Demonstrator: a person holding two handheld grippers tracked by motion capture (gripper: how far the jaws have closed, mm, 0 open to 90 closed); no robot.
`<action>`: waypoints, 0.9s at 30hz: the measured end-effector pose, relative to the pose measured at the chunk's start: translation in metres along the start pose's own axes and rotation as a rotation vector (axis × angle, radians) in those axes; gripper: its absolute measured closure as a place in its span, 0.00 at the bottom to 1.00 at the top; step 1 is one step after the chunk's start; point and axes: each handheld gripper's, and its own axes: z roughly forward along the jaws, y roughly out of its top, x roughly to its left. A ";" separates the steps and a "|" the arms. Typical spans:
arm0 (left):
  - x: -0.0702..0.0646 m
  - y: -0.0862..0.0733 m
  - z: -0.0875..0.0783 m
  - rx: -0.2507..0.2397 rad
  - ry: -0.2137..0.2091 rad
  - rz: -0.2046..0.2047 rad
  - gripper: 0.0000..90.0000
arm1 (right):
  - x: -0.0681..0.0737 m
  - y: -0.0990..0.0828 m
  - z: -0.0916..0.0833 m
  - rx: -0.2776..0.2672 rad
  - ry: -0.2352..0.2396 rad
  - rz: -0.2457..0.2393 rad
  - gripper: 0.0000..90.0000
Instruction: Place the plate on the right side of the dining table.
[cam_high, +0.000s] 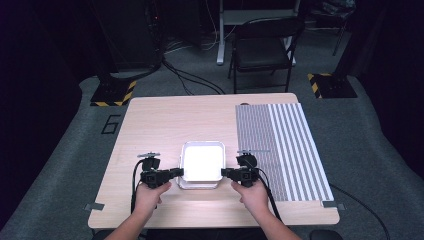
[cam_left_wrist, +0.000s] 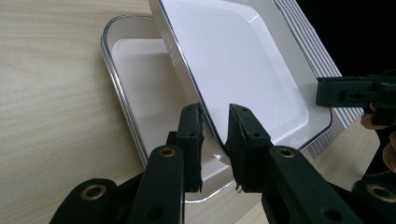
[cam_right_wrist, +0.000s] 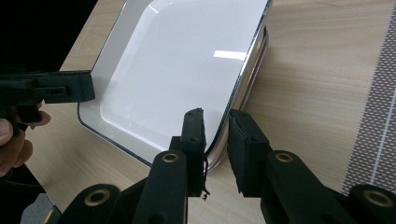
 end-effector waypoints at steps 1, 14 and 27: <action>-0.001 0.000 0.000 0.000 0.001 -0.001 0.83 | 0.000 0.000 -0.001 0.002 0.002 -0.001 0.85; -0.006 0.004 0.004 0.003 -0.001 -0.004 0.83 | -0.003 0.001 -0.008 -0.007 -0.002 -0.009 0.85; -0.018 0.013 0.010 0.012 -0.013 0.021 0.83 | -0.008 0.002 -0.018 -0.016 -0.012 -0.013 0.86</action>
